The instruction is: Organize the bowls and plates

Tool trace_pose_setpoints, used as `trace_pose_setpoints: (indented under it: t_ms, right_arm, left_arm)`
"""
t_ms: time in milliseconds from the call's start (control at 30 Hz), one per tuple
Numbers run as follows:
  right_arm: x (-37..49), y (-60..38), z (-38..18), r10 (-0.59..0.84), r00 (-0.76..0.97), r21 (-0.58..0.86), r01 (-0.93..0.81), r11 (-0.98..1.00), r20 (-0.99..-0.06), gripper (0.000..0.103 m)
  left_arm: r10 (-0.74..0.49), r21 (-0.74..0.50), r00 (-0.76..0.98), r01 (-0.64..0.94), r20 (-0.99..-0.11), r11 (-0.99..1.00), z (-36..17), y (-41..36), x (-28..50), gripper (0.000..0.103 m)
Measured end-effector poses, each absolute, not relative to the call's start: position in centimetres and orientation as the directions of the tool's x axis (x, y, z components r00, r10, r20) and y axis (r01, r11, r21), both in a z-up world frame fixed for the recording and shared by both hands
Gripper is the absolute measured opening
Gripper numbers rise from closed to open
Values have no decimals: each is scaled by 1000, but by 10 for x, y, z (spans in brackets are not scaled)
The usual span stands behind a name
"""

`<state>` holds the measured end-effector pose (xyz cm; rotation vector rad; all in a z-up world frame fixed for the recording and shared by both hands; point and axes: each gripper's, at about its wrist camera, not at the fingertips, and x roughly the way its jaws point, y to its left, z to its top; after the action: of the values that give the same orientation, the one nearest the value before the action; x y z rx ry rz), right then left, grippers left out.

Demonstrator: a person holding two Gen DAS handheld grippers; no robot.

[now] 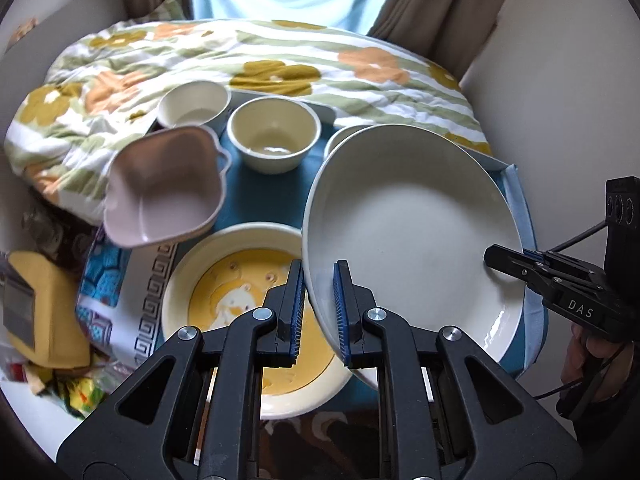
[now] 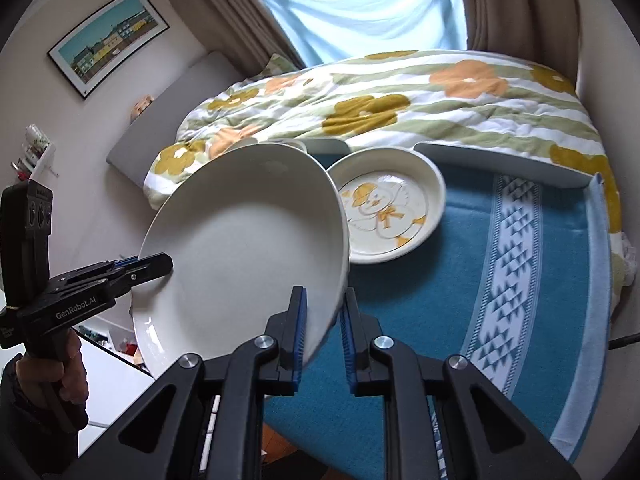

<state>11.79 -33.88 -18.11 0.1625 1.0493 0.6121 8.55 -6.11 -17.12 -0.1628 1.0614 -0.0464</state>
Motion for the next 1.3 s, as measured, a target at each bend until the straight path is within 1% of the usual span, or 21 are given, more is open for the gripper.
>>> trace_pose_setpoints:
  t_ms: [133,333,700,900,1133,1300]
  right_arm:
    - [113,-304,-209,551,274,412,-429,804,-788,15]
    - [111,-262,-243,526,211,394,-454,799,-824,15]
    - [110,-229,-258,432,231,286,-474,833,-872,15]
    - [108,-221,-259,379,258,219,-489,844,-888,15]
    - [106,-221,-262,354,267,196,-476,857,-896,15]
    - [104,-219,-262,344,277,181,-481,858,-897,15]
  left_arm:
    - [-97,-163,444,-113,-891,980,-202,-33,70,12]
    - [-113,-194,390,-177,-914,965,-245,5,61,12]
    - [-138,-204,340,-165,-930,965,-284,26,69,12]
    - [-94,-141,330,-123,-939,982,-286,18,76,13]
    - [-22,-50,317,-82,-948,995,-288,4,79,13]
    - [60,48,319,-47,-946,998,-289,-7,77,13]
